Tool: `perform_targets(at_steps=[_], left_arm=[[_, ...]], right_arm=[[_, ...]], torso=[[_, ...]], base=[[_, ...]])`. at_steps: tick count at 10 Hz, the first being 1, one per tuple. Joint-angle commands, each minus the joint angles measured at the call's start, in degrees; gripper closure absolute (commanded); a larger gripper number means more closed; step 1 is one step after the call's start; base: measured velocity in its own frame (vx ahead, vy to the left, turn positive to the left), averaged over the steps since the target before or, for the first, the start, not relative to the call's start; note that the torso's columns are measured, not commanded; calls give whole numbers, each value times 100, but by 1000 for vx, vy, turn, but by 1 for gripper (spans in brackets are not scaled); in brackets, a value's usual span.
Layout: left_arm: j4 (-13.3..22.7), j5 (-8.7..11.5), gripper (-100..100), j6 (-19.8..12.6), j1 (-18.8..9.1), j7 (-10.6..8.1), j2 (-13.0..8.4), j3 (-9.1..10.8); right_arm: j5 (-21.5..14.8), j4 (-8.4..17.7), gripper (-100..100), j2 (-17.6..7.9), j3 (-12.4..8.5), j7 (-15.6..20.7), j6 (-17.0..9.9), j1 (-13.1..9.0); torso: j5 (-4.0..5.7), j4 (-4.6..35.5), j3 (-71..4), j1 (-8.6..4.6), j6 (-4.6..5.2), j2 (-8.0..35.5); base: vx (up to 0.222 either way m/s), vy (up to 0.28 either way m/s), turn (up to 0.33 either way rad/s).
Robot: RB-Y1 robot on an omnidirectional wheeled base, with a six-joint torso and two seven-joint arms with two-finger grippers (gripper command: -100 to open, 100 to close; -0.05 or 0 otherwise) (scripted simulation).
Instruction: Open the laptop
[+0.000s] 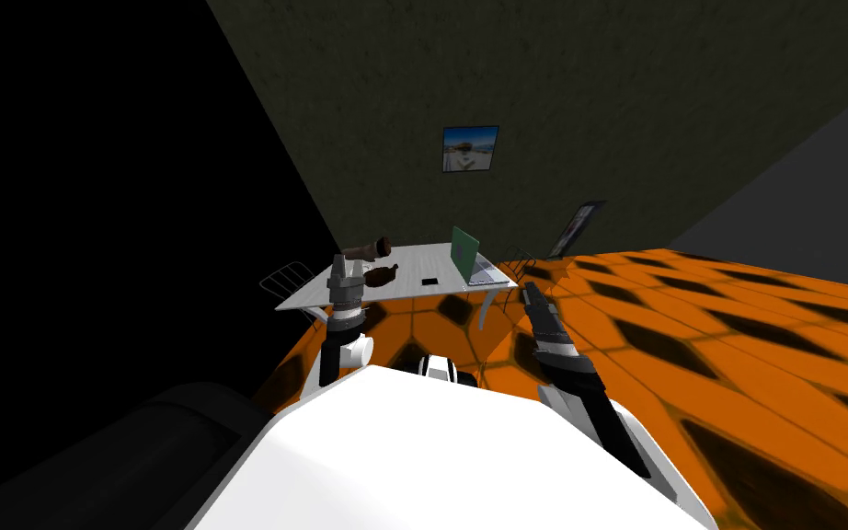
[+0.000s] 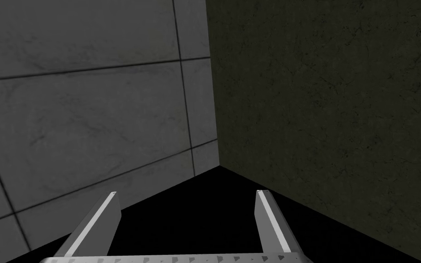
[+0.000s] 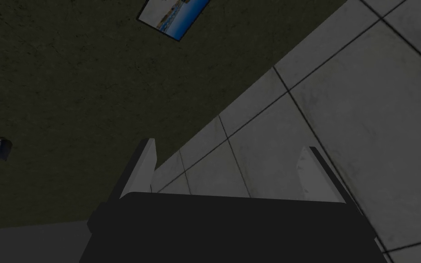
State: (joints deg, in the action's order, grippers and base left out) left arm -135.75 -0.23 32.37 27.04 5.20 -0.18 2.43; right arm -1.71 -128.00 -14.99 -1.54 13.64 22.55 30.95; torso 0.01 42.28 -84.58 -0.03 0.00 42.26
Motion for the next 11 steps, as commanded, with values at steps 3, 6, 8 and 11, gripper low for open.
perform_targets(at_steps=[3,6,8,11], left_arm=[[0,0,0,0,0,0,0,0],[0,0,0,0,0,0,0,0],[0,0,0,0,0,0,0,0],[0,0,0,0,0,0,0,0]], right_arm=[[-466,70,-100,-746,-375,270,-347,129],[-800,141,-100,-1268,-631,463,-605,194],[-1031,205,-100,-1623,-809,595,-787,235],[-1386,328,-100,-2181,-1081,795,-1070,292]], torso=[[-2,0,1,8,0,1],[0,1,1,2,0,2],[-1,0,1,4,-1,2],[-1,0,1,3,0,1]], base=[[61,70,57],[68,70,65],[67,70,64],[71,70,73]])
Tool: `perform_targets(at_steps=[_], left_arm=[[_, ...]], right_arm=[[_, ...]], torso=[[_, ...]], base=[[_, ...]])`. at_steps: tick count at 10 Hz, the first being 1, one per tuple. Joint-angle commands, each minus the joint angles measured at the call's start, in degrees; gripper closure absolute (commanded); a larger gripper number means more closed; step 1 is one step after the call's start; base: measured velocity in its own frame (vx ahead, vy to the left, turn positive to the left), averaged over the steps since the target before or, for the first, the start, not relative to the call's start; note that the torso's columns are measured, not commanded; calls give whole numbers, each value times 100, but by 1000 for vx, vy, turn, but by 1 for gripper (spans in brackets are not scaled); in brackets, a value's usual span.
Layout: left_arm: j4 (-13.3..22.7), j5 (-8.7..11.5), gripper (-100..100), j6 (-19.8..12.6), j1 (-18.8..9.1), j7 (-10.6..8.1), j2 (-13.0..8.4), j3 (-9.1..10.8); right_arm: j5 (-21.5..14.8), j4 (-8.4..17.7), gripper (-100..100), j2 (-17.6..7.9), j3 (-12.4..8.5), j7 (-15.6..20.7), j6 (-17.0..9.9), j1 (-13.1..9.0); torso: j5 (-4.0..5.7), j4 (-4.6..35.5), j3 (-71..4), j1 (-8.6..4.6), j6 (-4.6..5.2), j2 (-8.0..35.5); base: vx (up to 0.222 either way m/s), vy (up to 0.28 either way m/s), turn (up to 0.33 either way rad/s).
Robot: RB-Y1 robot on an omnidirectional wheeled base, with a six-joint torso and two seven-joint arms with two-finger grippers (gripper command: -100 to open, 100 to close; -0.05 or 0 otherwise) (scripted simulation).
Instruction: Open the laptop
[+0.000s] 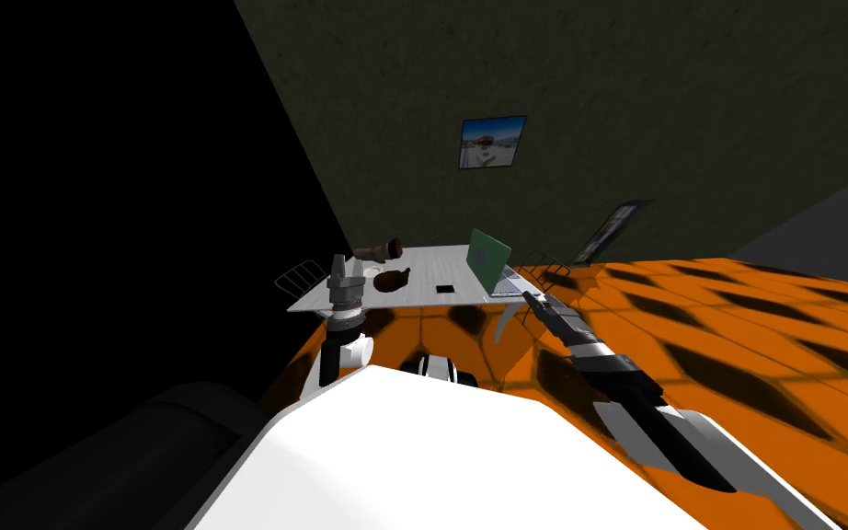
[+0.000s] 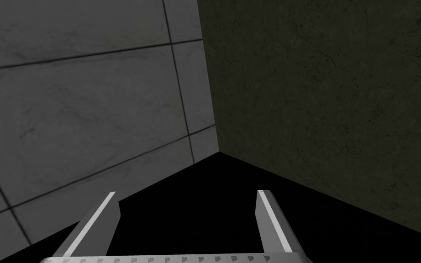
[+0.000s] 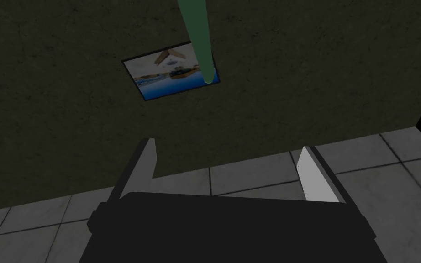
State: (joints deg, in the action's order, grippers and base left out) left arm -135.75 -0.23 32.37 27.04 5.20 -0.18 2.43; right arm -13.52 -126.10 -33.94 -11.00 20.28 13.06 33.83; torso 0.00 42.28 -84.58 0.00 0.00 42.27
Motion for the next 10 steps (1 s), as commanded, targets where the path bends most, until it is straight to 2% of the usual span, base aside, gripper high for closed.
perform_targets(at_steps=[1,2,4,5,8,9,10], left_arm=[[0,0,0,0,0,0,0,0],[0,0,0,0,0,0,0,0],[0,0,0,0,0,0,0,0],[0,0,0,0,0,0,0,0],[0,0,0,0,0,0,0,0],[0,0,0,0,0,0,0,0],[0,0,0,0,0,0,0,0]], right_arm=[[-324,185,-100,-479,-228,198,-217,22],[-324,185,-100,-547,-228,198,-217,22],[-562,289,-100,-915,-410,330,-411,55],[-562,289,-100,-962,-410,330,-411,55],[-910,456,-100,-1508,-678,522,-698,100],[-910,456,-100,-1570,-678,522,-698,100],[-1021,512,-100,-1763,-763,583,-790,114]], torso=[[1,0,0,-3,0,0],[1,0,1,-3,1,1],[1,3,7,-4,0,11],[-1,1,2,3,0,3],[0,-1,-3,2,0,-4],[-1,-2,-4,4,0,-7],[1,0,1,-4,2,3]], base=[[73,57,69],[48,47,16],[46,48,59],[41,44,22],[59,55,61],[52,38,18],[43,36,34]])
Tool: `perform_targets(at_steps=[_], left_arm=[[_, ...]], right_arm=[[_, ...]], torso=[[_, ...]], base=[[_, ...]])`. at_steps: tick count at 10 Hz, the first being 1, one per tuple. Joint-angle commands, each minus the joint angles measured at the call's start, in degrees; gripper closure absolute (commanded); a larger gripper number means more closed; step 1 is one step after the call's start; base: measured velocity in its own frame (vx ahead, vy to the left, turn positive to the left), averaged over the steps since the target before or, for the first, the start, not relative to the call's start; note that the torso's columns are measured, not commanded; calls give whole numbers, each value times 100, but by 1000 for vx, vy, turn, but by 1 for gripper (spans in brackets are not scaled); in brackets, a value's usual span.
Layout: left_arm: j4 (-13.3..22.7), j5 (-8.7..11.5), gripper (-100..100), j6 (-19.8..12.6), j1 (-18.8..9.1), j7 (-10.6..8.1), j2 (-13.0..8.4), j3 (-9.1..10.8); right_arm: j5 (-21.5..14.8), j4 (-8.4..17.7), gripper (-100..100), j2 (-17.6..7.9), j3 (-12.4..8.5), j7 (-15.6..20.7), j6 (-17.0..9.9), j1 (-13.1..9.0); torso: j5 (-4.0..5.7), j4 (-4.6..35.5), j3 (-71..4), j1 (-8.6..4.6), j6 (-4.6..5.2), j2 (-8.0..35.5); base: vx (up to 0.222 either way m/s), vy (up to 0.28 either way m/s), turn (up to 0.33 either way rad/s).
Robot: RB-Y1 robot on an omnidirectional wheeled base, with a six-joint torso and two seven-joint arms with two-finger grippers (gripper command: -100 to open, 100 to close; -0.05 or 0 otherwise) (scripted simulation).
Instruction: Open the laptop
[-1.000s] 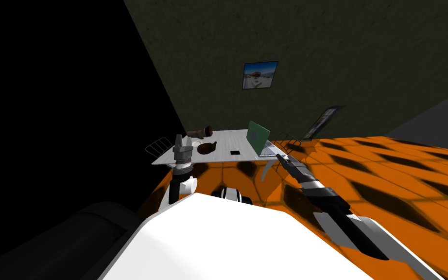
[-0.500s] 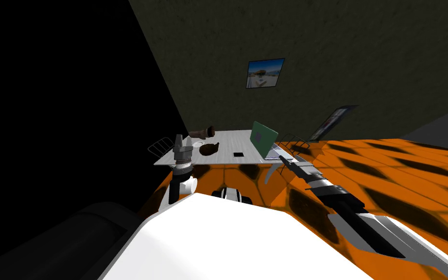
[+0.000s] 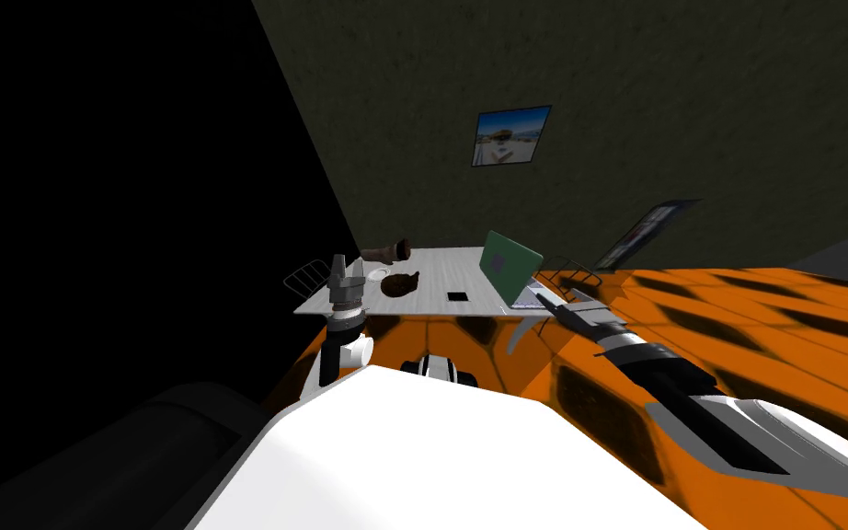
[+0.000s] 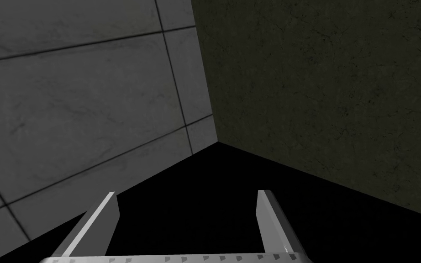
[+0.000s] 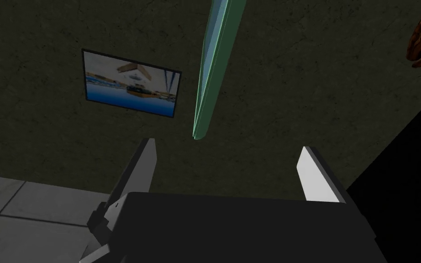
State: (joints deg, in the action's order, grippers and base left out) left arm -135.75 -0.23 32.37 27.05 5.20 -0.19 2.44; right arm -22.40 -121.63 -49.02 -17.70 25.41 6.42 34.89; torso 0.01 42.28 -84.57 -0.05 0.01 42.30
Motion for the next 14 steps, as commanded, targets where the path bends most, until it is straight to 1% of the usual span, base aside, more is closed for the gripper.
perform_targets(at_steps=[1,5,10,11,12,13,14], left_arm=[[0,0,0,0,0,0,0,0],[0,0,0,0,0,0,0,0],[0,0,0,0,0,0,0,0],[0,0,0,0,0,0,0,0],[0,0,0,0,0,0,0,0],[0,0,0,0,-1,0,0,0],[0,0,0,0,0,0,-1,1]], right_arm=[[-242,119,-100,-440,-176,130,-215,21],[-623,296,-100,-1094,-469,341,-528,72],[-961,424,-100,-1684,-729,530,-799,123],[-923,394,-100,-1603,-675,506,-775,110],[-931,394,-100,-1614,-678,517,-793,109],[-930,394,100,-1613,-678,516,-791,109],[-721,529,100,-1598,-659,299,-735,31]], torso=[[1,2,4,0,-1,4],[-1,-1,-1,4,-2,-2],[-1,1,3,5,-1,3],[-2,0,0,7,-1,-1],[1,1,3,-1,1,4],[2,3,6,-4,0,7],[6,-4,6,3,-6,4]], base=[[55,48,71],[65,57,57],[45,37,39],[19,17,8],[0,0,0],[0,0,0],[-6,-66,49]])
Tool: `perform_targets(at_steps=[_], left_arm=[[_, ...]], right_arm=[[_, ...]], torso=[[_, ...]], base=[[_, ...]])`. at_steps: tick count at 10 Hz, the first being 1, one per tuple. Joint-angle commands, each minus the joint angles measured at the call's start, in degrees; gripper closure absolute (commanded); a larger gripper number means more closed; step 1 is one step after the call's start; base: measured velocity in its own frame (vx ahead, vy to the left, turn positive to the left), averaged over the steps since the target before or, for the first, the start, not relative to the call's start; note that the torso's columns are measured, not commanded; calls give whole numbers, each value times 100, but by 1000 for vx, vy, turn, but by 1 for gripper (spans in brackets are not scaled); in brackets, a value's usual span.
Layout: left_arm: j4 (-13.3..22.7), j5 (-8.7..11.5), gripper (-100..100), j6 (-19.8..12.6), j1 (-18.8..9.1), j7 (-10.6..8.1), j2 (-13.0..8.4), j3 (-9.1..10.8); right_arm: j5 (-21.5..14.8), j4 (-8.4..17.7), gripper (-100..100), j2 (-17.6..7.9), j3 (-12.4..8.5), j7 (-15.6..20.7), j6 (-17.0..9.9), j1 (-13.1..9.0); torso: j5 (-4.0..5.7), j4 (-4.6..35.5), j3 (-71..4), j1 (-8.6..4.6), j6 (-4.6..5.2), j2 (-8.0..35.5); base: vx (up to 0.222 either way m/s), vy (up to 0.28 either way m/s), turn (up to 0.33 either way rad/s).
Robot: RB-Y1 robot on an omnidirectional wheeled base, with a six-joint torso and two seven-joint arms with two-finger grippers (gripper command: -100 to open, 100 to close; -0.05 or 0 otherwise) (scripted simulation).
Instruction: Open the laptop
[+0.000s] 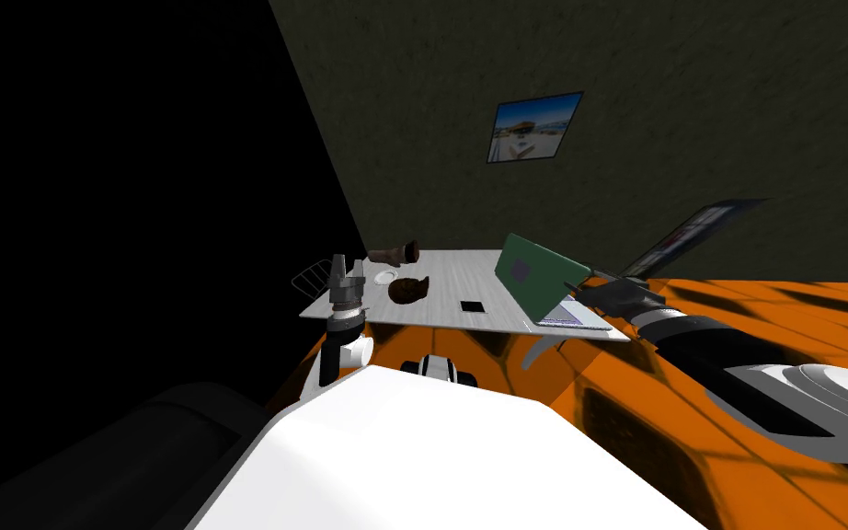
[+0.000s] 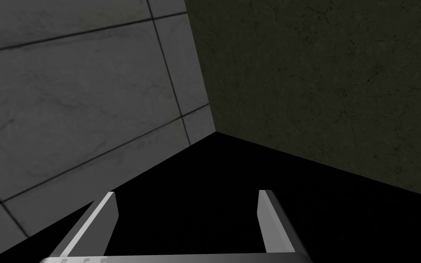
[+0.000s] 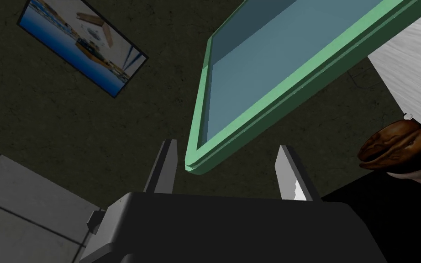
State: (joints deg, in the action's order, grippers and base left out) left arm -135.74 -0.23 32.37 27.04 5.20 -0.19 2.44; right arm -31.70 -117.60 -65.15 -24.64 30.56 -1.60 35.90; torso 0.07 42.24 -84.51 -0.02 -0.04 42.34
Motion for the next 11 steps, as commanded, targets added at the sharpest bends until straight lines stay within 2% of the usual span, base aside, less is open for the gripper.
perform_targets(at_steps=[1,8,9,11], left_arm=[[0,0,0,0,-1,0,0,0],[0,0,0,0,0,0,-1,0],[0,0,0,0,0,0,-1,0],[0,0,0,0,-1,0,0,0]], right_arm=[[313,189,100,23,53,-325,100,-105],[1042,630,100,76,178,-1082,332,-350],[971,545,100,81,155,-997,325,-330],[1196,836,100,344,315,-1238,481,-499]], torso=[[-1,-1,-4,-12,0,-4],[20,-17,-20,-40,12,-33],[19,-15,-22,-45,13,-34],[7,-12,-21,-25,6,-31]], base=[[-23,-131,68],[-22,-101,35],[-13,-43,17],[-29,-99,96]])
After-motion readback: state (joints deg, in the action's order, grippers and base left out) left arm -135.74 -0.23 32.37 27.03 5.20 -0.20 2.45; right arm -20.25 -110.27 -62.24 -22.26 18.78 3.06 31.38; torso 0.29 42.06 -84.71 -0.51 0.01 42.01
